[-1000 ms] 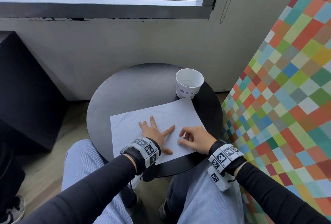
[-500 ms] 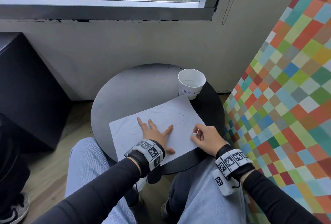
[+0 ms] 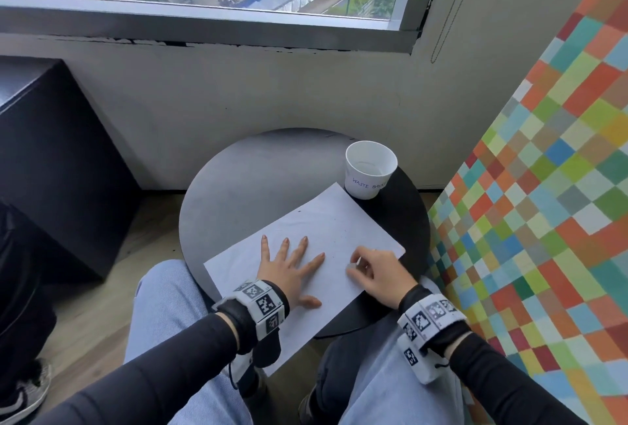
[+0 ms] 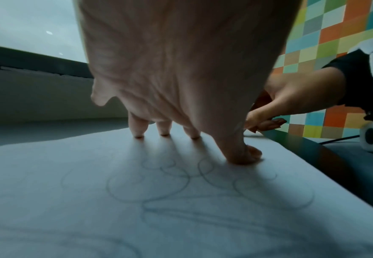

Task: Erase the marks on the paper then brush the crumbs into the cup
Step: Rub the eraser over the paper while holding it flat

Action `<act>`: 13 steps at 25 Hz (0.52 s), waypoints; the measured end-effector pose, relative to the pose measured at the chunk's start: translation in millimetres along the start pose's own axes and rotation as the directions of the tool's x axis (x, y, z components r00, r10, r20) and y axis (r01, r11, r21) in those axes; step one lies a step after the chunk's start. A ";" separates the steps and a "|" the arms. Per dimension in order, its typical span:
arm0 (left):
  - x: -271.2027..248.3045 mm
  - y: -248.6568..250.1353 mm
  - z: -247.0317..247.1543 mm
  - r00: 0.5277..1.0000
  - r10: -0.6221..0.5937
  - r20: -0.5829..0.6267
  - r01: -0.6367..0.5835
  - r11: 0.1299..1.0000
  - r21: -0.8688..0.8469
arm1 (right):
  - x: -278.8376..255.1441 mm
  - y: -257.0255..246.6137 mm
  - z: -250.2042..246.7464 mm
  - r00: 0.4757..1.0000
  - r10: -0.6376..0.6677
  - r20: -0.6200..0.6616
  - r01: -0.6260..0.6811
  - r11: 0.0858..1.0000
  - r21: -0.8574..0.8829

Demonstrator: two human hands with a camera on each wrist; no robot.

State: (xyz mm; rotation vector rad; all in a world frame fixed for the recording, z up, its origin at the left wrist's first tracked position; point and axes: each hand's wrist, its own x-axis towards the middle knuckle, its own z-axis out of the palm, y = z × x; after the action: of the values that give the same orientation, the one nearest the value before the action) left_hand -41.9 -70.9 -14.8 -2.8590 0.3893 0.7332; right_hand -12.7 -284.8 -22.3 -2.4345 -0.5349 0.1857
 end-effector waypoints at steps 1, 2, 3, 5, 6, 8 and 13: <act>-0.2 0.6 1.2 1.000 -0.007 -0.008 0.007 1.000 -0.014 | -3.4 -9.7 7.4 0.994 -0.068 0.086 0.068 0.998 0.008; -0.3 1.4 1.4 1.000 -0.009 -0.010 0.009 1.000 -0.020 | -6.6 -17.1 14.1 0.979 -0.122 0.164 0.121 0.993 0.012; -0.3 1.6 1.5 1.000 -0.010 -0.010 0.009 1.000 -0.027 | -6.3 -19.9 19.0 0.965 -0.161 0.205 0.163 0.987 0.006; 0.1 2.5 0.0 1.000 -0.009 -0.002 0.009 0.999 -0.031 | 1.9 -13.4 18.1 0.986 -0.122 0.115 0.123 0.992 0.003; 0.2 1.9 -0.7 1.000 -0.012 0.006 0.012 0.999 -0.030 | 6.1 -8.7 14.6 0.998 -0.059 0.023 0.058 0.998 0.019; 1.8 3.4 -0.8 1.000 -0.018 0.014 0.018 0.999 -0.028 | 6.0 -4.1 11.1 0.999 -0.008 -0.036 0.010 0.998 0.069; 5.7 7.4 -1.0 1.000 -0.028 0.011 0.028 1.000 -0.010 | 6.4 -8.6 20.0 1.000 -0.028 -0.011 0.029 0.997 0.068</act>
State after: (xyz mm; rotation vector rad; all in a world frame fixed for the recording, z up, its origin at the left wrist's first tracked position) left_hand -38.7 -79.3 -17.4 -2.8628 0.3435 0.7480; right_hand -14.8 -264.9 -32.8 -2.3595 -0.5499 0.1768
